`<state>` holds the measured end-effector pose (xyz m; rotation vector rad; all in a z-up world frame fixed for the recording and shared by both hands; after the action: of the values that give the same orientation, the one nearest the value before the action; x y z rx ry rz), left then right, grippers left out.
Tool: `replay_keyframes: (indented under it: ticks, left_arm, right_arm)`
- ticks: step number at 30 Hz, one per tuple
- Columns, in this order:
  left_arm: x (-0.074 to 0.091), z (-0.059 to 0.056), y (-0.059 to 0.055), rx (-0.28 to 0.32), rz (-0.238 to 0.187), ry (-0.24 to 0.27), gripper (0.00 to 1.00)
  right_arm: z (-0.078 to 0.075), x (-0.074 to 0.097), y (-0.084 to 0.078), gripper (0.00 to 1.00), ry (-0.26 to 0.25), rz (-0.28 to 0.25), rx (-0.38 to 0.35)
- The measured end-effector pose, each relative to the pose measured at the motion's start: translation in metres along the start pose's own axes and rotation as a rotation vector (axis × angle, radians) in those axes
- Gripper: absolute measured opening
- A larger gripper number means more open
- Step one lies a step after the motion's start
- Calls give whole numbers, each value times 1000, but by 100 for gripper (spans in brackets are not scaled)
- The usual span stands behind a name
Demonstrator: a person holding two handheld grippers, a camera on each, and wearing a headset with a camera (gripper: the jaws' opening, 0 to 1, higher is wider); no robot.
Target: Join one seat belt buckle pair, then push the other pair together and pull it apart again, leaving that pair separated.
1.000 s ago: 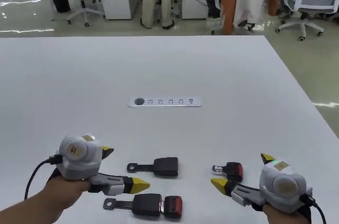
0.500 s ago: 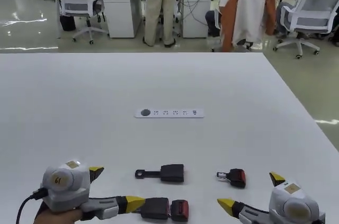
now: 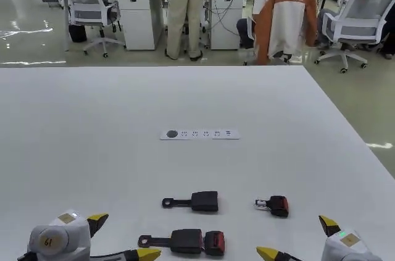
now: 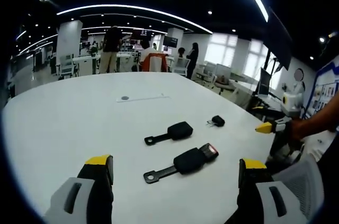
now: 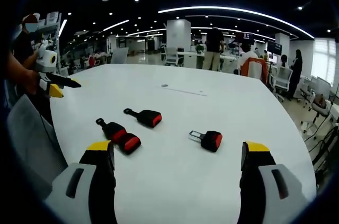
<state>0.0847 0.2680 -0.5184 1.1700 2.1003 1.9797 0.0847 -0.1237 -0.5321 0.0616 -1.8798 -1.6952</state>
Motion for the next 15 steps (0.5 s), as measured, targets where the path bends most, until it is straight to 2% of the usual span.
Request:
replay_keyframes:
  ticks: [2,6,12,15]
  left_arm:
    - [2,-2,-1,-1,-3,2,100]
    - [8,4,-4,3,-9,6,100]
    - [14,-4,-6,-3,-10,8,100]
    - [18,-4,-7,-8,-19,5,100]
  right_arm:
    - [0,1,-1,100,-1,-1,0]
    - [3,4,-2,100,-4,-1,-4]
    - [5,8,-7,100,-7,5,-18]
    - [7,12,-10,100,-9,2,-16]
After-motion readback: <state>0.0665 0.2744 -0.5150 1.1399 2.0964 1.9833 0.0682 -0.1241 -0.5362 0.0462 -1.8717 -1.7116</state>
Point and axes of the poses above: the centre of the closed fingertips' face, and the gripper's own axes: x roughly backward along the fingers, z roughly to its left, y roughly out of its top, the point moved 8 cm from there along x, roughly backward along the fingers, and after that the axes turned 2 degrees about y, right-handed, at the moved point
